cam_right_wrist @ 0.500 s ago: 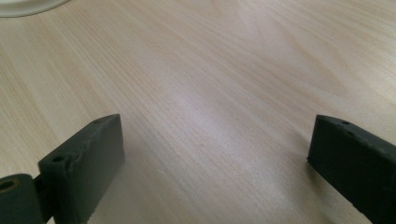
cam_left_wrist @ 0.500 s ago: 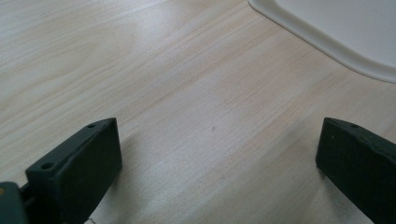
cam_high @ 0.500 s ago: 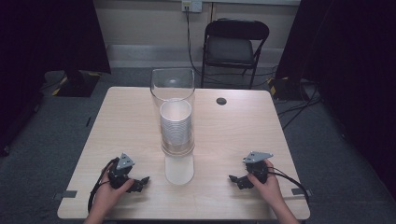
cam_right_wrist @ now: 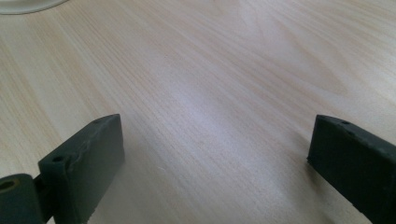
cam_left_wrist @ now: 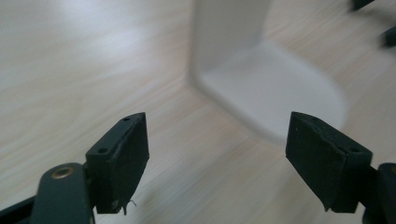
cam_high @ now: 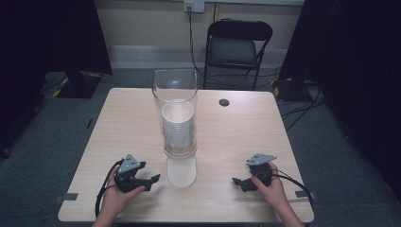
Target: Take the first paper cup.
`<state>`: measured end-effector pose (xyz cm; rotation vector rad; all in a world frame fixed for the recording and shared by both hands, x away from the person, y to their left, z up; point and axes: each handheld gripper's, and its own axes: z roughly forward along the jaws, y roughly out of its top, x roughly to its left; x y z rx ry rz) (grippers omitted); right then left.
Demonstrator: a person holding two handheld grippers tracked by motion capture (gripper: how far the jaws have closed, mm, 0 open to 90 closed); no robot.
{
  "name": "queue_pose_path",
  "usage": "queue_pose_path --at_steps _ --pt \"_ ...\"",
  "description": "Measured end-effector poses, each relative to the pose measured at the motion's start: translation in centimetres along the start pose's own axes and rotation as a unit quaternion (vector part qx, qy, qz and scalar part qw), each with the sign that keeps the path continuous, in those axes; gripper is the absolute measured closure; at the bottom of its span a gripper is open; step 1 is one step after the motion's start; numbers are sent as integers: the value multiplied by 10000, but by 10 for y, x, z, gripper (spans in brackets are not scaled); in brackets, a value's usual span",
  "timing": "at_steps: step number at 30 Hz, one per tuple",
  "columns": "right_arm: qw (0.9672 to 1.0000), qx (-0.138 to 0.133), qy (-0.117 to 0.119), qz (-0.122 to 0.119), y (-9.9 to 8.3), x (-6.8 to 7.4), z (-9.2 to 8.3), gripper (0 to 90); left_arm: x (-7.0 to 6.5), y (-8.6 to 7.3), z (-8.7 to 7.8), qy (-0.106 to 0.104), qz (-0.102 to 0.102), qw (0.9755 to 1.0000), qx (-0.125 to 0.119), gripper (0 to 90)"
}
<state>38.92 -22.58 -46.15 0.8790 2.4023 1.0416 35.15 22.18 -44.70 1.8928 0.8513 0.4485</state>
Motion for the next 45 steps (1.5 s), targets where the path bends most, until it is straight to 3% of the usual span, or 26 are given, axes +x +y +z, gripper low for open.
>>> queue_pose_path --at_steps 4,5,11,17,20,27,33,35,38,43,45 --pt "10000 -1 1 -1 0 0 0 31 -15 14 0 -189 31 9995 -258 182" --pt "10000 3 5 -3 0 0 0 31 -23 21 2 -332 97 9987 -379 193" --pt "10000 -1 1 -2 0 0 0 31 -40 33 10 -419 446 9974 -389 202" --pt "10000 -1 1 0 0 0 0 31 -47 48 12 -469 421 9953 -735 206" --pt "10000 -1 1 -2 0 0 0 31 -49 54 15 -450 477 9947 -787 209" --pt "10000 0 1 -1 0 0 0 31 -52 62 26 -314 371 9931 -1067 208" --pt "10000 -2 5 -5 0 0 0 31 -54 68 37 -102 243 9917 -1255 275" --pt "10000 0 12 -22 0 0 0 31 -54 69 40 1 370 9905 -1321 303" --pt "10000 -2 17 -30 0 0 0 31 -54 69 43 39 379 9899 -1365 326" --pt "10000 7 38 -24 -1 0 -1 31 -54 68 44 47 508 9896 -1347 343" --pt "10000 5 41 -39 -1 -1 -1 31 -55 67 44 147 562 9897 -1306 346"
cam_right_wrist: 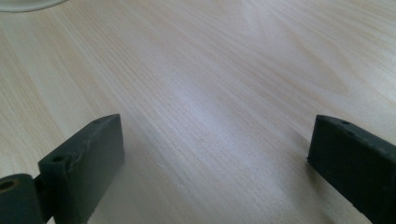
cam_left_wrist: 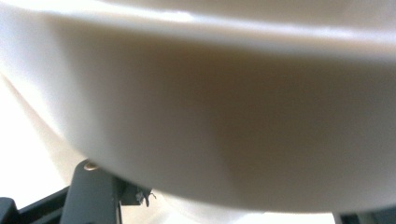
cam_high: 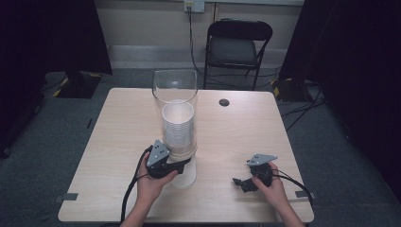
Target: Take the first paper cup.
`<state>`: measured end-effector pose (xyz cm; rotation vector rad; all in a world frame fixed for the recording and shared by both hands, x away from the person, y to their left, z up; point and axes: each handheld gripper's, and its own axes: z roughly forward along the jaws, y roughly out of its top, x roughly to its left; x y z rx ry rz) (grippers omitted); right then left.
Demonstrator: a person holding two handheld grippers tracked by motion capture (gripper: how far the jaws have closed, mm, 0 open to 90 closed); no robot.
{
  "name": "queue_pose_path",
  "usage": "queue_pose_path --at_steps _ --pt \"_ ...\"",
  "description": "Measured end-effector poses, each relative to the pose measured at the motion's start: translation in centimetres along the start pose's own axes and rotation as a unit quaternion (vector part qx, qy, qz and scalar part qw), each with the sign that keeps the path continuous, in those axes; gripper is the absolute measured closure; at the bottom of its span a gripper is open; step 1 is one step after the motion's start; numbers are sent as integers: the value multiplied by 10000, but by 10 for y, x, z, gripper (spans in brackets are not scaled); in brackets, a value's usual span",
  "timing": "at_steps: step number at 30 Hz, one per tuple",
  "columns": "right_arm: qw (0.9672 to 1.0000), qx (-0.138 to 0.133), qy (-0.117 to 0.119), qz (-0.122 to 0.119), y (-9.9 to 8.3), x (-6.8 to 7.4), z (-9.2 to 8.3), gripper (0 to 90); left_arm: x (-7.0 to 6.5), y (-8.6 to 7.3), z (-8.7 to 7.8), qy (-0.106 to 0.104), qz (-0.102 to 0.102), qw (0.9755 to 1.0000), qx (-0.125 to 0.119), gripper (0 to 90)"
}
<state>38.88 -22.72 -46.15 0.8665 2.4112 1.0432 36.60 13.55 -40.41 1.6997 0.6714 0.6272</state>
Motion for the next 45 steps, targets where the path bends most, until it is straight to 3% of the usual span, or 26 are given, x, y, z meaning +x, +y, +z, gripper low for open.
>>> queue_pose_path --at_steps 18,19,23,26,45 --pt "10000 -1 9 -16 -1 0 -1 31 -3 -3 2 98 107 9999 -88 353" --pt "10000 0 12 -14 -1 0 -1 31 -3 -3 2 205 206 9996 33 354" --pt "10000 0 11 -14 -1 0 -1 31 -1 -19 4 254 261 9986 378 359" --pt "10000 -3 16 -15 -1 0 -1 31 -4 -18 3 319 228 9983 431 358" --pt "10000 -3 25 -19 -1 0 -1 31 -3 -20 3 307 335 9983 372 360"
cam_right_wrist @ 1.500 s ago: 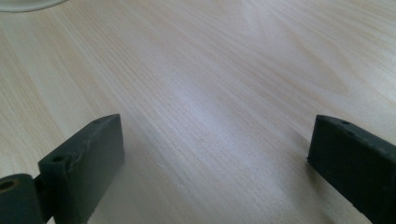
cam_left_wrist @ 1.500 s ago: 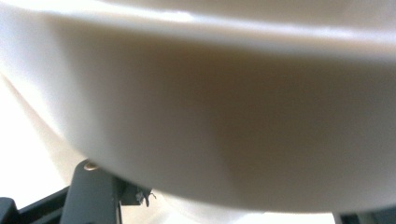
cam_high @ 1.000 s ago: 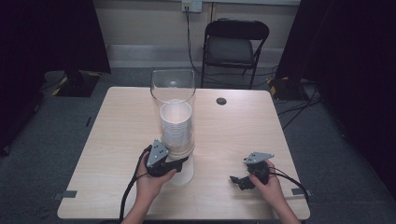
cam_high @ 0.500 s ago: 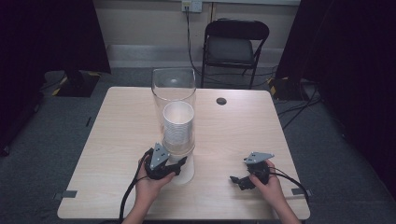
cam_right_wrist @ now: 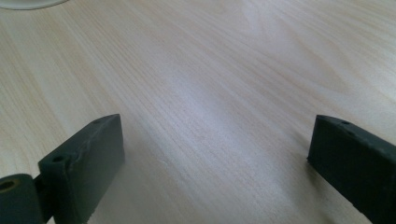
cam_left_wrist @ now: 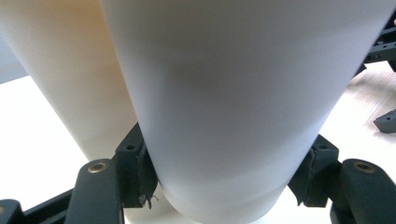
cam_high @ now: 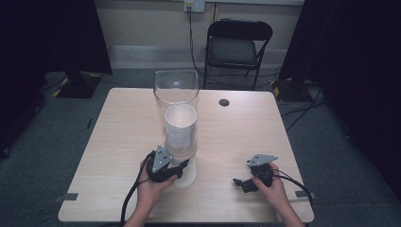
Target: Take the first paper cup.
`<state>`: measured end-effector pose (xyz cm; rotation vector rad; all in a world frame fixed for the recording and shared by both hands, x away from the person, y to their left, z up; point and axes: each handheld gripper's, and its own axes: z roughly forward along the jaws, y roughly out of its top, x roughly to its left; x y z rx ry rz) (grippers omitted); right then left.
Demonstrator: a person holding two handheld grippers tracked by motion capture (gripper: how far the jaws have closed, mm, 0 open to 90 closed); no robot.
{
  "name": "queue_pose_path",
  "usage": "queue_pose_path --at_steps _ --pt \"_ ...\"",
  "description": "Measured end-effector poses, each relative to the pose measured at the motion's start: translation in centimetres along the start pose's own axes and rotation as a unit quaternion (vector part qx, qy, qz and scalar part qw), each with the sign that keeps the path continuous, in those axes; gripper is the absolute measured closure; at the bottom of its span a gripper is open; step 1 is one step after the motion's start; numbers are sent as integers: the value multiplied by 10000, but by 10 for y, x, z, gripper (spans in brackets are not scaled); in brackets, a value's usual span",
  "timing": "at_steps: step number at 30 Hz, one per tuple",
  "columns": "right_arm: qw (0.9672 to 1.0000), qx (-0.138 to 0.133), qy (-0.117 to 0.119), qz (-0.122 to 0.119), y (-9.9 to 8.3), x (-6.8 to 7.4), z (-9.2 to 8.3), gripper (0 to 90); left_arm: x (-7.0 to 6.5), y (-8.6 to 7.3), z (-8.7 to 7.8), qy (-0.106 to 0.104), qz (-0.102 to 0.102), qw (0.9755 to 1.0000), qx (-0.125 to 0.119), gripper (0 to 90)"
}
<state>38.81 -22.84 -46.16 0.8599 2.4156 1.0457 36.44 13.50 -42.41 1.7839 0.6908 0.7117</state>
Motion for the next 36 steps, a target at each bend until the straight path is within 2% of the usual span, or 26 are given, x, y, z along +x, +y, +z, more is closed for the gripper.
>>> queue_pose_path --at_steps 7,9,13,30,36 --pt "10000 0 0 1 0 0 0 31 0 0 0 6 15 10000 -33 360" --pt "10000 2 1 6 0 0 0 31 1 1 -1 24 57 10000 59 360" --pt "10000 -1 0 1 0 0 0 31 1 1 -1 25 117 9999 79 361" --pt "10000 0 2 -1 0 0 0 31 -3 -1 -2 70 -41 10000 50 360" --pt "10000 -1 1 -2 0 0 0 31 -4 -2 -2 101 -33 9999 27 360"
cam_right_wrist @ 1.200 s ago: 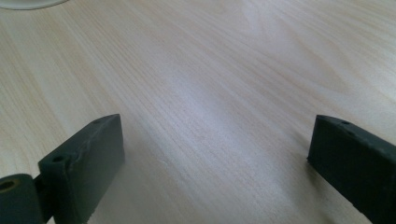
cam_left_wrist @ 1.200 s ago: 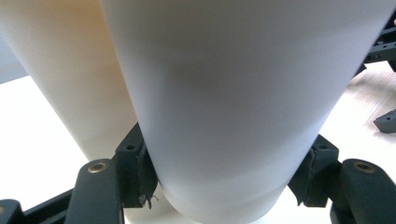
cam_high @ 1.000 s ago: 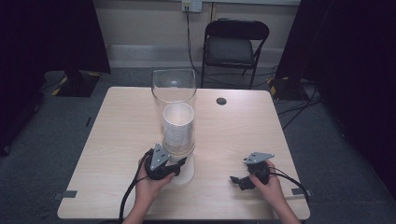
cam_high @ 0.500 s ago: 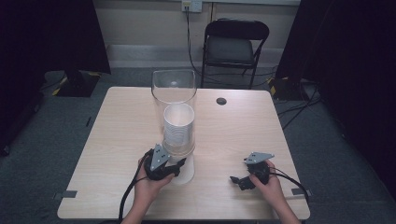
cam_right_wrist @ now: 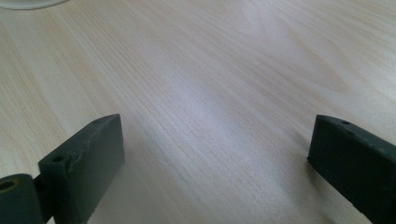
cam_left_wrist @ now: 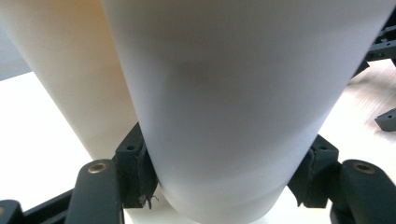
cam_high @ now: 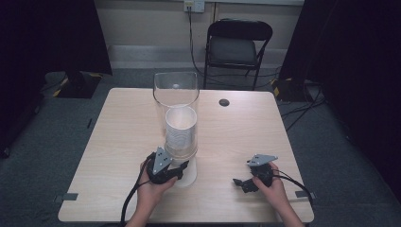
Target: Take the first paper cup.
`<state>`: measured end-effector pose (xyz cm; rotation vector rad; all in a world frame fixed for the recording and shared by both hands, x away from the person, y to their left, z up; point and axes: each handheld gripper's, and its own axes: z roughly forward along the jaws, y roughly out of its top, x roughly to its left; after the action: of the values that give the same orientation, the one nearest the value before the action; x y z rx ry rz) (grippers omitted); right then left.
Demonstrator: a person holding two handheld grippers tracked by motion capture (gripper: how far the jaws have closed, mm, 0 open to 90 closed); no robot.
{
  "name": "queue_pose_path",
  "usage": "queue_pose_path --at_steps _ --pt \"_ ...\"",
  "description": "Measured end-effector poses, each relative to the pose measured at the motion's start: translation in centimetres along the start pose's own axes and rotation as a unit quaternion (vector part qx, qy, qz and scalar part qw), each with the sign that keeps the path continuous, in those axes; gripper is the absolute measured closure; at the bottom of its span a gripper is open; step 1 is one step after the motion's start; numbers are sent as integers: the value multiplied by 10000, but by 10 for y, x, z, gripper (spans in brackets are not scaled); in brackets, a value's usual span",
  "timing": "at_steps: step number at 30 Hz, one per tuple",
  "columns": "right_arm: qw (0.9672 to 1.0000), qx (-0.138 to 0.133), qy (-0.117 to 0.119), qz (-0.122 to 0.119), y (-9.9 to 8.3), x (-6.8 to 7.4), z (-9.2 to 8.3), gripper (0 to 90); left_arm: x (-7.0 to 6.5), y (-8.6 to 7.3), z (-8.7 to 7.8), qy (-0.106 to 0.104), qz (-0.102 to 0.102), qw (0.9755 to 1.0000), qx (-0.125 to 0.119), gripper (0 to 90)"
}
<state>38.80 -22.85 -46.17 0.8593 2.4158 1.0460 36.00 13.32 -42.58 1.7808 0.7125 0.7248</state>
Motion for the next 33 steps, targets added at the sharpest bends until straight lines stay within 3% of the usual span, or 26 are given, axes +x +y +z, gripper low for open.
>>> queue_pose_path --at_steps 9,33 --pt "10000 2 0 6 0 0 0 31 0 1 0 -24 -75 10000 33 361" --pt "10000 0 -2 1 0 0 0 31 4 1 1 -71 44 10000 31 361"
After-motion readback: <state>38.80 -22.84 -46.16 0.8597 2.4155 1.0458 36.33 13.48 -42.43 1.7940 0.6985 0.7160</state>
